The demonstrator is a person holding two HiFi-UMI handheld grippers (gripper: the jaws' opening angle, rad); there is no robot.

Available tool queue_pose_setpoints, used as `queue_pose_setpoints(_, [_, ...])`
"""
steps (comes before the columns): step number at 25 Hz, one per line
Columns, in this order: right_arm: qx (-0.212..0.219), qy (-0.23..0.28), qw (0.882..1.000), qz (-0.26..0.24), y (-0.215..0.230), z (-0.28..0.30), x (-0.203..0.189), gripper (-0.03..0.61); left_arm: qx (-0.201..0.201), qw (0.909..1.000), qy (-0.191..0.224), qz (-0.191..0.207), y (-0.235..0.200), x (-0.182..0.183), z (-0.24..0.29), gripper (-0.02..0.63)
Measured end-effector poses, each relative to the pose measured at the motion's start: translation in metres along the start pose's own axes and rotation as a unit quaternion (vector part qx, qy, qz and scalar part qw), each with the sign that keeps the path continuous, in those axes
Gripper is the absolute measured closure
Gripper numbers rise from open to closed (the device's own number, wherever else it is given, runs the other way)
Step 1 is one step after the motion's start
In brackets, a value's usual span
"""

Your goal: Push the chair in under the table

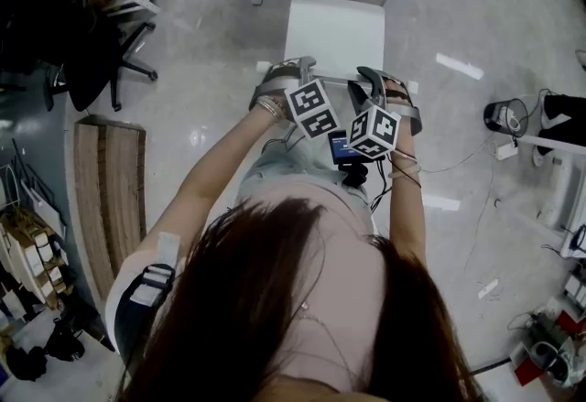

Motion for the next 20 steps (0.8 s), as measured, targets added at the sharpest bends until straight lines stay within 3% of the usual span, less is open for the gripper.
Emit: queue_pose_setpoints(20, [0.006,-0.007,1.000,0.009,0.050,0.036,-0.008,0.408,-0.008,0.9999,-0.001,0.007,-0.048,0.023,0.031,0.437])
Point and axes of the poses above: the fingertips, and each gripper's own axes: z forward along the fingers, y to its right, x out of its top, the point moved 10 cm from there along -z, backward along the fingers, and after that the axes turned 3 degrees about -z, right-handed, at the moved point
